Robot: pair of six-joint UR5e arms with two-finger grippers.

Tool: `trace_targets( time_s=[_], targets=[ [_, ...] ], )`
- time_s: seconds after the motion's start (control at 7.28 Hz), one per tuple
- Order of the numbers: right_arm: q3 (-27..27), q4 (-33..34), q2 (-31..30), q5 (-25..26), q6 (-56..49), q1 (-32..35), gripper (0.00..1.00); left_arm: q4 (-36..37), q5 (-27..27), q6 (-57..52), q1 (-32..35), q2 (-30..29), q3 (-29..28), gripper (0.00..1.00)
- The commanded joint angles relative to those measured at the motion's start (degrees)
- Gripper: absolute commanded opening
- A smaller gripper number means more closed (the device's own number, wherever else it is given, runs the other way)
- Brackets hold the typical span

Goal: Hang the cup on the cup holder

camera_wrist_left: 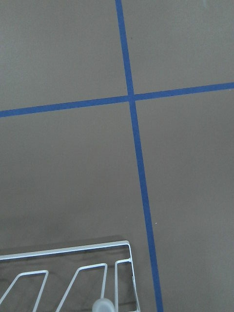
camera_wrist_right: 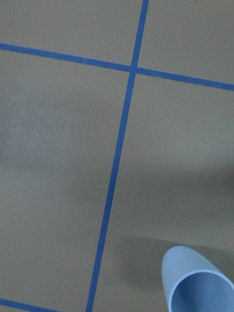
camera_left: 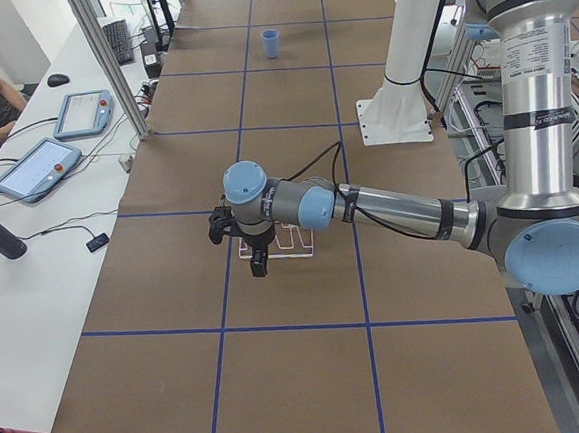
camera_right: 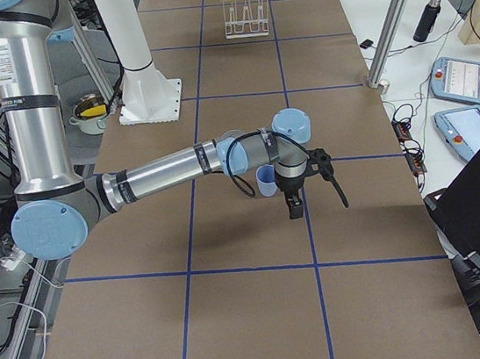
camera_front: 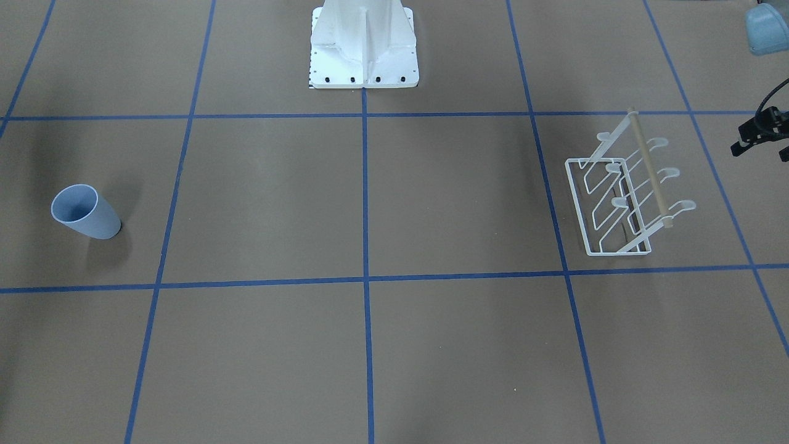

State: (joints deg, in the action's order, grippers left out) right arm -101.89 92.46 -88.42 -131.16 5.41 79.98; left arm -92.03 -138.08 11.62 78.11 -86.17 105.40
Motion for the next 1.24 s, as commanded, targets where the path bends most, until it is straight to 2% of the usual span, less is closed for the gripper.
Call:
trace_targets(
  time_s=[0.0,1.1],
  targets=[
    [0.82,0.0,0.0,-0.05,-0.13,-0.09,1.0,-0.17,-0.26,-0.28,0.02,-0.13,1.11,0.98],
    [0.38,-0.09,0.53,-0.67,-0.31,-1.14,1.0,-0.52,-0.44,0.06,0.11,-1.8,0.96,0.98]
  ],
)
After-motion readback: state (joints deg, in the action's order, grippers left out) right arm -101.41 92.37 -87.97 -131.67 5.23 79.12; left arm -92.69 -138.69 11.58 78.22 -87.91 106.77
